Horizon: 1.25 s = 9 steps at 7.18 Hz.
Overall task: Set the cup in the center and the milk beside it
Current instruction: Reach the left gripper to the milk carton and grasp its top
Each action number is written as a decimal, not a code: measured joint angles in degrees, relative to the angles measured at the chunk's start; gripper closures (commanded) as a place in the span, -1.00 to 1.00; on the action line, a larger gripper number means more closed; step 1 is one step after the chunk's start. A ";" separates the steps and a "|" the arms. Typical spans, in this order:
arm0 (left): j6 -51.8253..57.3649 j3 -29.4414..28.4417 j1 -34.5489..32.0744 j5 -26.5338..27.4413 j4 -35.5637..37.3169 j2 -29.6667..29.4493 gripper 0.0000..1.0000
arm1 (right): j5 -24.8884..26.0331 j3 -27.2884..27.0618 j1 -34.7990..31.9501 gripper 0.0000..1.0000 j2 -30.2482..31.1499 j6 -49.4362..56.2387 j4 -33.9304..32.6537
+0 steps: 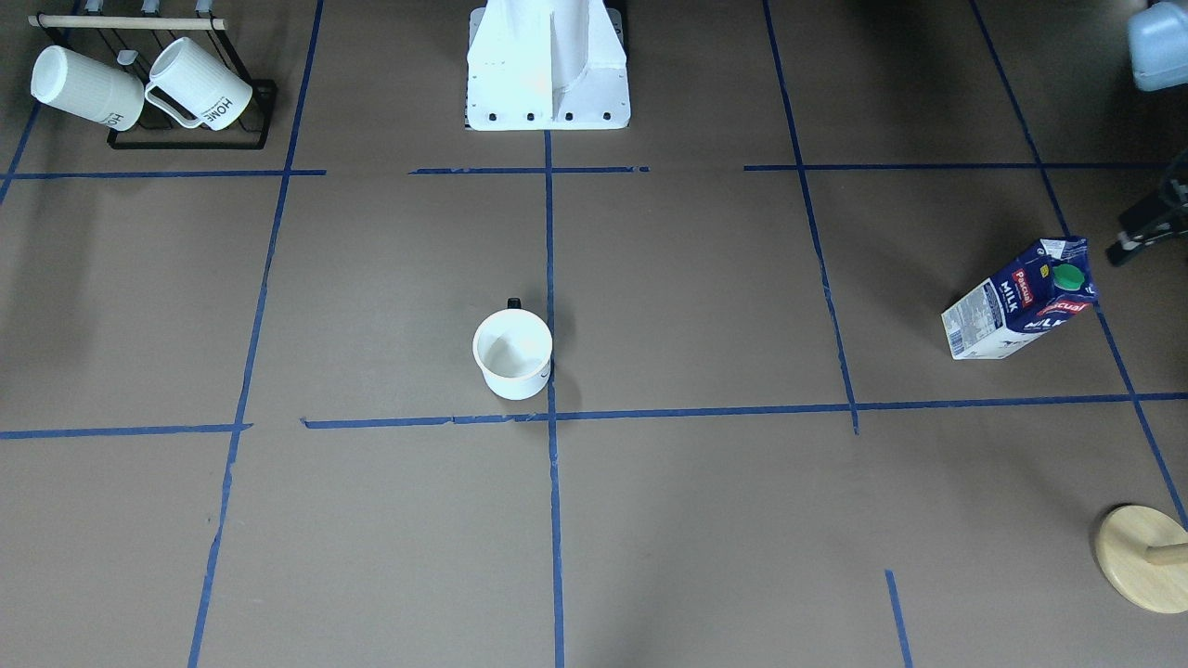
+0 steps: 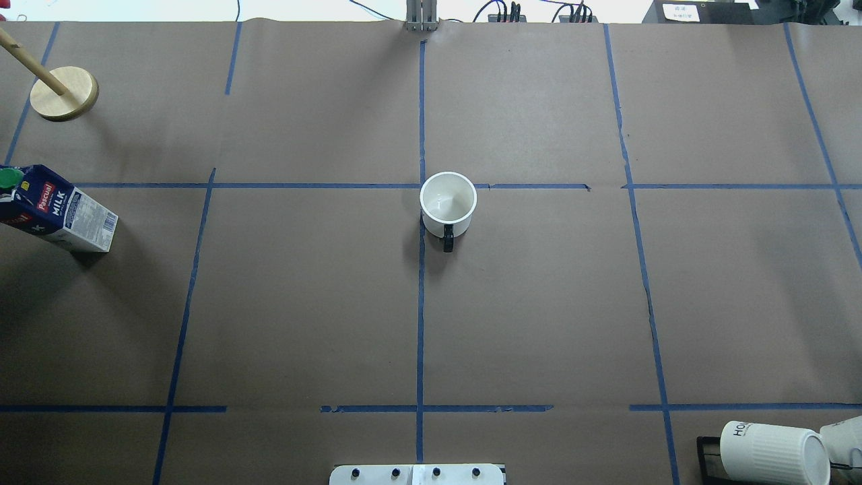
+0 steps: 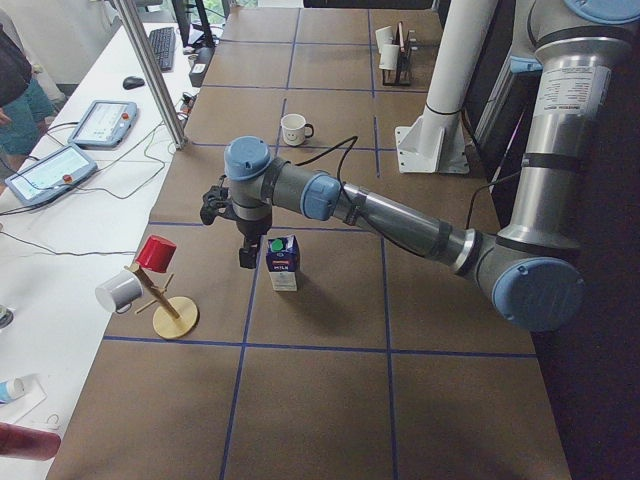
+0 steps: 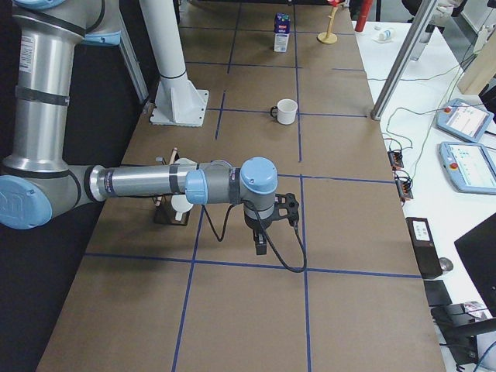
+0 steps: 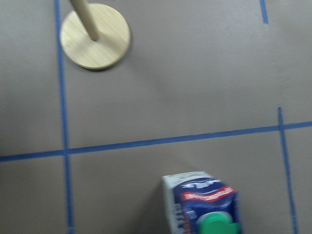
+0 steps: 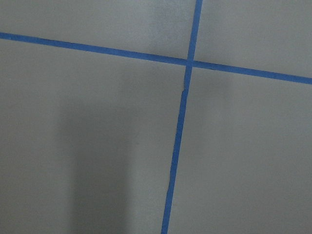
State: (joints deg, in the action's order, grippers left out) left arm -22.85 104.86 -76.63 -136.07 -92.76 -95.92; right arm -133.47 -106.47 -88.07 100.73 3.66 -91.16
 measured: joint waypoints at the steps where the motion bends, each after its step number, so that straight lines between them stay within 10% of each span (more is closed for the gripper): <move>1: -2.53 -0.33 1.50 0.89 -1.71 0.19 -1.00 | -0.02 0.01 0.00 -1.00 -0.01 0.06 0.01; 7: -4.04 -2.42 7.14 3.61 -3.04 2.34 -0.90 | -0.01 0.03 0.00 -1.00 0.17 0.34 0.02; 9: -4.01 -3.01 8.16 3.62 -3.10 2.35 0.12 | 0.02 0.04 0.00 -1.00 0.26 0.49 0.02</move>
State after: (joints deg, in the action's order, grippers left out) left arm -26.86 101.84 -68.47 -132.45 -95.86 -93.56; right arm -133.45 -106.44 -88.07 100.99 4.15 -91.14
